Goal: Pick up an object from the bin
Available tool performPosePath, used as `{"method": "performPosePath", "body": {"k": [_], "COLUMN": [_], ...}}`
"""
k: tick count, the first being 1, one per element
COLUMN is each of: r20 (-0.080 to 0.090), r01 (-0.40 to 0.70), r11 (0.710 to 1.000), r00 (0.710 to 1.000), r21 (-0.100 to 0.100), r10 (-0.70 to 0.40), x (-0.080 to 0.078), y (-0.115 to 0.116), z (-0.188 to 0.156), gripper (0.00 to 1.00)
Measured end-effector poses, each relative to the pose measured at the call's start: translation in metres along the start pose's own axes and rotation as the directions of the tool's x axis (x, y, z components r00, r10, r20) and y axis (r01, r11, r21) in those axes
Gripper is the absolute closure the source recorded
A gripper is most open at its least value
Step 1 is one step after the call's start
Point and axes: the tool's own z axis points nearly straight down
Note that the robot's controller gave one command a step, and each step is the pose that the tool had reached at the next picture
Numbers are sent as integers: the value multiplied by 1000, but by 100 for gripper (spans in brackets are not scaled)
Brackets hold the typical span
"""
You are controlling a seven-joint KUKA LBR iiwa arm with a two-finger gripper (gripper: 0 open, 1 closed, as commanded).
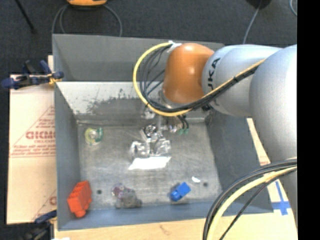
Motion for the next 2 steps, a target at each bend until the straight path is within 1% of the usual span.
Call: {"method": "performPosePath", "body": {"k": [1, 2], "r20": [-11, -13], "r01": [45, 63], "r11": [999, 998], "r00": [999, 998], "r21": [3, 3], "r10": [-45, -63], "x": [-5, -5], "y": [-7, -1], "z": [4, 3], "gripper": [0, 0]}}
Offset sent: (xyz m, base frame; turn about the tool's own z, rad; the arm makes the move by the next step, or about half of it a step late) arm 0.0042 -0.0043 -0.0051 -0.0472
